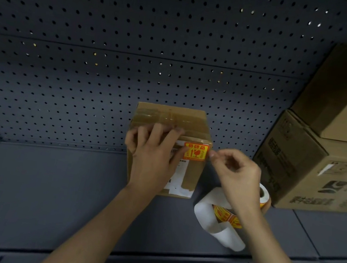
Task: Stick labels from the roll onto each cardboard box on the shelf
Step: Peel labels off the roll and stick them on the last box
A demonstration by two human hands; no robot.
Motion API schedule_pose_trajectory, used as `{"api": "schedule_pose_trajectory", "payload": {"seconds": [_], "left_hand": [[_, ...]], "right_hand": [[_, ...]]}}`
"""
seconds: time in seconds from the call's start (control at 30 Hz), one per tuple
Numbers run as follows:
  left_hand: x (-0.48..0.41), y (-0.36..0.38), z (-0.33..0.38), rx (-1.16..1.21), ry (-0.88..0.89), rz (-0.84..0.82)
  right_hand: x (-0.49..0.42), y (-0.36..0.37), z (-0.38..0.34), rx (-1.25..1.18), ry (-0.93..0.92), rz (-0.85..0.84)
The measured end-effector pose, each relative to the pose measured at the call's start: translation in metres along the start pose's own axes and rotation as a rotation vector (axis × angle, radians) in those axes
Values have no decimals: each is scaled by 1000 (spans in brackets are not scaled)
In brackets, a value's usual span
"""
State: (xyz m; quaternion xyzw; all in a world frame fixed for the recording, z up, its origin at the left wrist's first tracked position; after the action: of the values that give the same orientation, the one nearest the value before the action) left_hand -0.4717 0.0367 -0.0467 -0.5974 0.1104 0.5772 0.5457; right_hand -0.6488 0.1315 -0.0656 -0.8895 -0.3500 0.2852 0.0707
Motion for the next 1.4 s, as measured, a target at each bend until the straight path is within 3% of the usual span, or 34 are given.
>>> {"api": "schedule_pose_trajectory", "payload": {"seconds": [0.3,0.53,1.03,1.4], "left_hand": [[-1,0,0,-15,-19,12],[0,2,0,-5,-2,68],[6,5,-1,-134,121,61],[4,4,2,-111,101,54]], "right_hand": [[-11,11,-24,191,-244,-36],[-13,16,-23,210,-320,-11],[-8,24,-8,214,-282,-127],[-7,26,-11,239,-236,-109]]}}
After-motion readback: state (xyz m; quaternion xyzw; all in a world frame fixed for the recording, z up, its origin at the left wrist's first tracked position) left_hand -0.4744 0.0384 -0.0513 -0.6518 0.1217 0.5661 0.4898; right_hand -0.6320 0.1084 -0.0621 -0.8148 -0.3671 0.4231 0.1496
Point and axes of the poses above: each hand's wrist, its own x-axis away from the middle knuckle, its own y-axis out of the palm, z = x × y, the point moved 8 cm from there along -x, towards the middle knuckle, and after that the axes turned 5 degrees about x, right-handed, at the moved point
